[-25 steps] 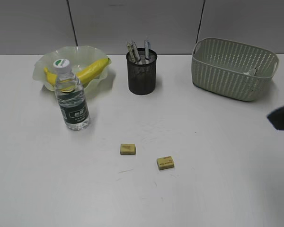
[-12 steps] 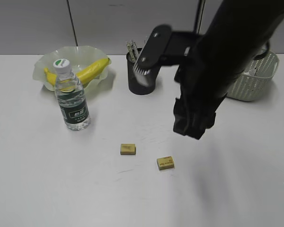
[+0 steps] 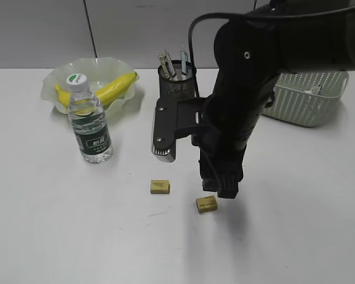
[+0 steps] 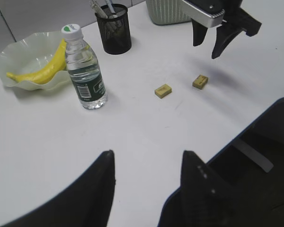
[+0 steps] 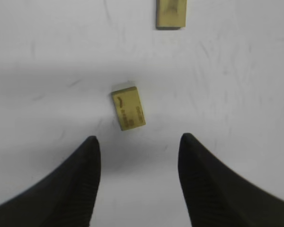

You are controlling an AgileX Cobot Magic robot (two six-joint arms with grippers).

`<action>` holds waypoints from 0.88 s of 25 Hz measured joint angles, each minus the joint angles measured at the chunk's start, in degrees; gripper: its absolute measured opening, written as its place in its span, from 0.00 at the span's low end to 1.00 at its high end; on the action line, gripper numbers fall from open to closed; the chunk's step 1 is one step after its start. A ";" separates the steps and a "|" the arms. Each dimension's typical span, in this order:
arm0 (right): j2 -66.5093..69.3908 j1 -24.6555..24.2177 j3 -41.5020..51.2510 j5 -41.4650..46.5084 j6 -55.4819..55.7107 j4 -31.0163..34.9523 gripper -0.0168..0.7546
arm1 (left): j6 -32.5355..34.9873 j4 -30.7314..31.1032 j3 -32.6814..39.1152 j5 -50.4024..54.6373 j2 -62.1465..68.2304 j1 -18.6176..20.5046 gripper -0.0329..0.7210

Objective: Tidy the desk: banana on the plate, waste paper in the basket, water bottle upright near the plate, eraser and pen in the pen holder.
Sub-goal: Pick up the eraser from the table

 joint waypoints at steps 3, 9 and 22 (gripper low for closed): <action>2.29 0.00 -0.02 -1.78 -0.45 0.19 0.57 | 0.00 0.00 0.00 0.00 0.00 0.00 0.50; 7.20 0.00 -0.02 -2.92 -0.68 0.26 0.54 | -0.05 0.00 0.00 0.00 0.00 0.00 0.50; 12.79 -0.17 -0.24 -4.74 -0.75 0.44 0.48 | -0.05 0.00 0.00 0.00 0.00 0.00 0.50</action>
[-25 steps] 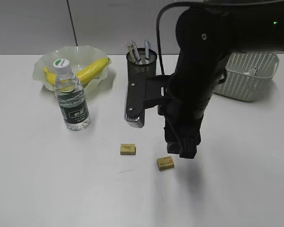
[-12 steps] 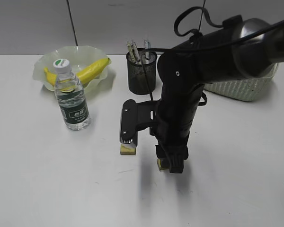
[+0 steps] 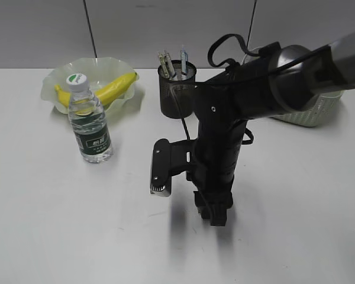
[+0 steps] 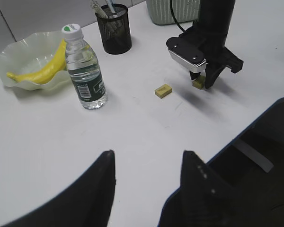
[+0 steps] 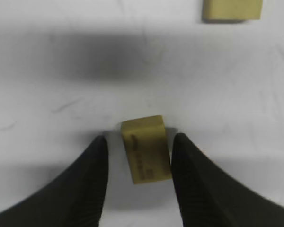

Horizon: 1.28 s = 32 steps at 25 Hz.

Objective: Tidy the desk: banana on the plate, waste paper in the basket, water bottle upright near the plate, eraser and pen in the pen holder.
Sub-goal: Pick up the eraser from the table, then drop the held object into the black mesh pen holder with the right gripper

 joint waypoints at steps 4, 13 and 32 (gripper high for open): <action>0.77 0.00 0.00 -0.08 0.00 -0.05 0.42 | 0.00 0.00 0.00 0.00 0.00 0.00 0.50; 0.87 0.00 -5.47 1.63 3.78 -0.05 0.30 | 0.00 0.00 0.00 0.00 0.00 0.00 0.50; -4.90 -7.64 -20.31 -23.54 25.61 -1.12 0.30 | 0.00 0.00 0.00 0.00 0.00 0.00 0.50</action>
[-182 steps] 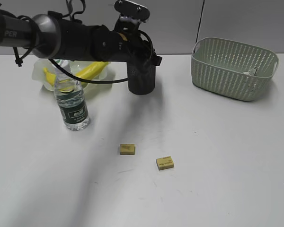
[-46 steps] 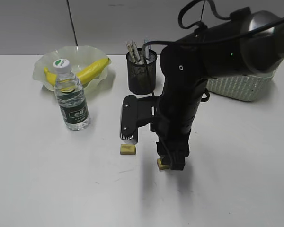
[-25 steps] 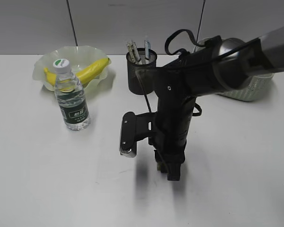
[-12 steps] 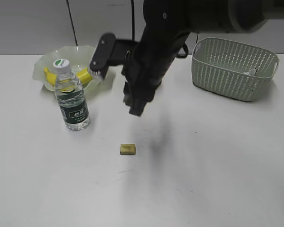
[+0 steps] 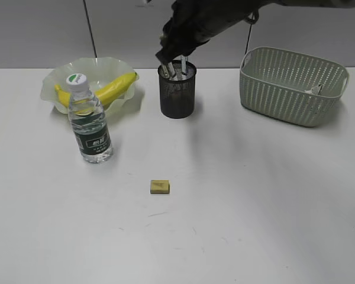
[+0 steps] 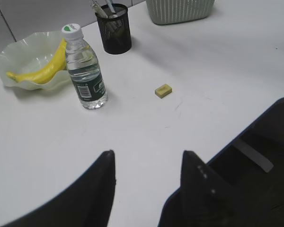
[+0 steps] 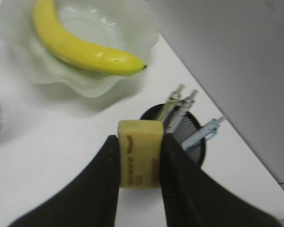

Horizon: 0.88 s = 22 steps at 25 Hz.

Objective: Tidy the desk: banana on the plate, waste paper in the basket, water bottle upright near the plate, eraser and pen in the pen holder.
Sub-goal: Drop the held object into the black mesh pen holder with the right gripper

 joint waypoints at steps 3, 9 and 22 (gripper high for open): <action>1.08 -2.32 -0.06 -5.45 0.94 0.37 0.30 | 0.00 0.00 0.00 0.00 0.00 0.00 0.50; 6.95 -3.71 -3.08 -10.40 1.26 2.59 0.30 | 0.00 0.00 0.00 0.00 0.00 0.00 0.50; 14.98 -4.94 -5.24 -12.62 5.97 3.95 0.31 | 0.00 0.00 0.00 0.00 0.00 0.00 0.50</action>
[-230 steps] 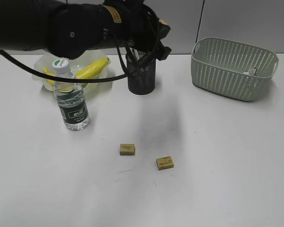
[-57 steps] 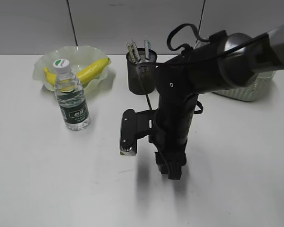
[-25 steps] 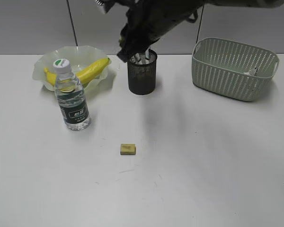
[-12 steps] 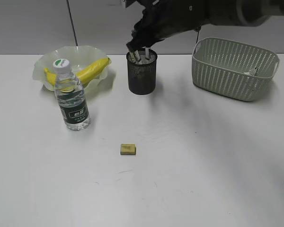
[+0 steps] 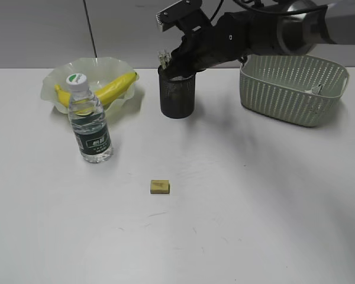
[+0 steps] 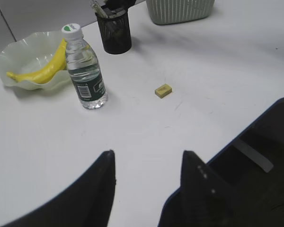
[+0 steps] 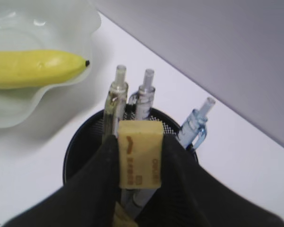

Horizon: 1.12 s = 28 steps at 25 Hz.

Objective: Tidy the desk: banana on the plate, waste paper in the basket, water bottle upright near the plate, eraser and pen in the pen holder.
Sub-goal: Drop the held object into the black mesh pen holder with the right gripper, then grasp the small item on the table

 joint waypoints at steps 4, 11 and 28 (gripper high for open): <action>0.00 -0.01 0.00 -2.67 0.04 0.00 0.45 | 0.00 0.05 0.00 0.00 0.00 0.00 0.50; -0.28 -0.01 0.00 -2.40 0.11 0.30 0.56 | -0.05 0.05 0.00 0.00 0.00 0.00 0.50; -25.09 -0.01 0.00 37.50 0.25 -0.03 0.56 | -0.21 0.16 0.00 0.00 0.00 0.00 0.50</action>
